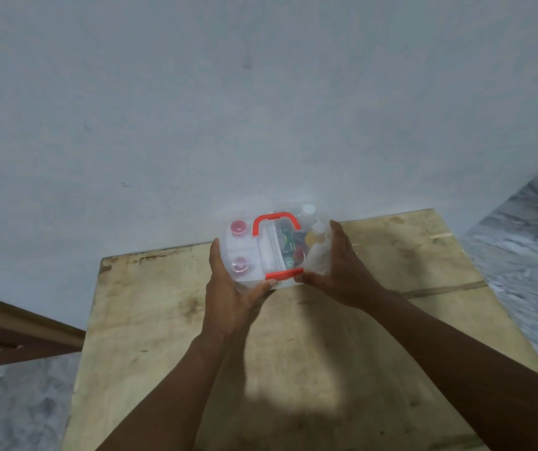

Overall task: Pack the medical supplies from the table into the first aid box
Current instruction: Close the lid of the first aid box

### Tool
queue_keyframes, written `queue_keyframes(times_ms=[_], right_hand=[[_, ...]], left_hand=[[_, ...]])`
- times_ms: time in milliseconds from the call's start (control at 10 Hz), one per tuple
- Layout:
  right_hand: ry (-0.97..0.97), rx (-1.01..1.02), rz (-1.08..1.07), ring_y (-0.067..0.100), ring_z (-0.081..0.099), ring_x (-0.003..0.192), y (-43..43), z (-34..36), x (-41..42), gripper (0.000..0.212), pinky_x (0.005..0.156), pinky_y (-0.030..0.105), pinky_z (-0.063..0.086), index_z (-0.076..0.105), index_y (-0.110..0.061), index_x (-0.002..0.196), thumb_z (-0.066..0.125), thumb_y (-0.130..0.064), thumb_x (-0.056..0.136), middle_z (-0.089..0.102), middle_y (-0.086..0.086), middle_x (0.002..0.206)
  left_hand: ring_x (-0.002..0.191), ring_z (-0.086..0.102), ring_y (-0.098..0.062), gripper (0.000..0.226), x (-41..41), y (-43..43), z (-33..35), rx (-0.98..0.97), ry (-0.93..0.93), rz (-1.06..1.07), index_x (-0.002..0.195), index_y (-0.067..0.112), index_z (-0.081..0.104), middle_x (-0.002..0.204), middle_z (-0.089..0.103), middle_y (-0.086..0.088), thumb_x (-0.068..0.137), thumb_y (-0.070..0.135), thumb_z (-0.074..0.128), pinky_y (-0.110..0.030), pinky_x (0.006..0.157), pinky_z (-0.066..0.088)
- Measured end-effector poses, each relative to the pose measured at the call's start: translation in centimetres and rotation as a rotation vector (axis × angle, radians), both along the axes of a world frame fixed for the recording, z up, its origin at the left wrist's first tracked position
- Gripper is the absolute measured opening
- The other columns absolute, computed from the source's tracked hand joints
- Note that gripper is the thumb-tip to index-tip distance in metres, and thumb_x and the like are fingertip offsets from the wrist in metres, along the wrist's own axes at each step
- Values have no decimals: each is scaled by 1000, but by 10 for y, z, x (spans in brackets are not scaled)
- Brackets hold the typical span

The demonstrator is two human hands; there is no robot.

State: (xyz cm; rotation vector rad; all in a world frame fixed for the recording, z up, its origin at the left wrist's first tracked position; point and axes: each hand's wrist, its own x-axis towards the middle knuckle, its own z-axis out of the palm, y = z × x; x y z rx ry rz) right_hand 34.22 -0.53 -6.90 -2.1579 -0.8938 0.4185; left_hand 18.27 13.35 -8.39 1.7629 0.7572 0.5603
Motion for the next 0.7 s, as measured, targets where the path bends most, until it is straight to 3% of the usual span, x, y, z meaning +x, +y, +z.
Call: queue_keyframes(times_ms=[100, 200, 300, 400, 500, 600, 700], right_hand=[[-4, -17, 0, 20, 39, 133, 1, 0, -1, 112, 104, 43, 47, 13, -23, 148, 82, -55, 65, 29, 2, 151], [6, -18, 7, 20, 37, 133, 1, 3, 0, 114, 103, 43, 46, 13, -22, 148, 83, -54, 64, 28, 1, 150], [26, -32, 17, 22, 32, 135, -4, 10, -1, 120, 99, 35, 41, 9, -18, 149, 86, -46, 61, 27, 3, 149], [88, -159, 29, 29, 20, 145, -3, 11, 0, 134, 106, 41, 36, -8, -15, 151, 86, -48, 61, 13, 7, 158], [104, -189, -33, 31, 15, 148, -15, 15, -13, 136, 114, 50, 32, -17, -18, 151, 84, -49, 66, 6, 6, 162], [27, -107, -66, 25, 50, 126, -49, 10, -37, 89, 100, 37, 44, 25, -18, 148, 78, -32, 78, 49, 6, 140], [2, -171, -75, 23, 69, 80, -92, -10, -56, 9, 79, 39, 57, 65, -36, 89, 63, -31, 82, 71, -4, 80]], left_hand=[[95, 60, 11, 101, 1, -2, 3, -19, -18, 2, 142, 31, 20, 119, 50, 23, 67, 28, 87, 1, 67, 45], [91, 59, 12, 107, 0, 2, -1, -7, 31, -11, 146, 28, 18, 115, 47, 31, 66, 33, 89, 0, 65, 45], [99, 63, -4, 118, -2, 0, 2, 17, 130, -20, 152, 27, 8, 122, 52, 19, 66, 42, 87, -8, 74, 48], [120, 60, -29, 141, -4, 8, 3, 11, 313, -44, 148, 37, -26, 145, 49, -1, 62, 59, 84, -34, 97, 48], [132, 49, -36, 151, -14, 1, 11, -11, 378, 39, 138, 47, -40, 157, 33, -14, 48, 79, 77, -52, 105, 44], [117, 60, -25, 87, -51, -27, 21, 88, 318, 134, 154, 31, 21, 143, 53, -8, 86, 37, 73, -33, 90, 53], [60, 62, -4, 15, -110, -79, 20, 287, 262, 212, 76, 40, 63, 63, 66, 13, 90, 41, 59, -15, 56, 42]])
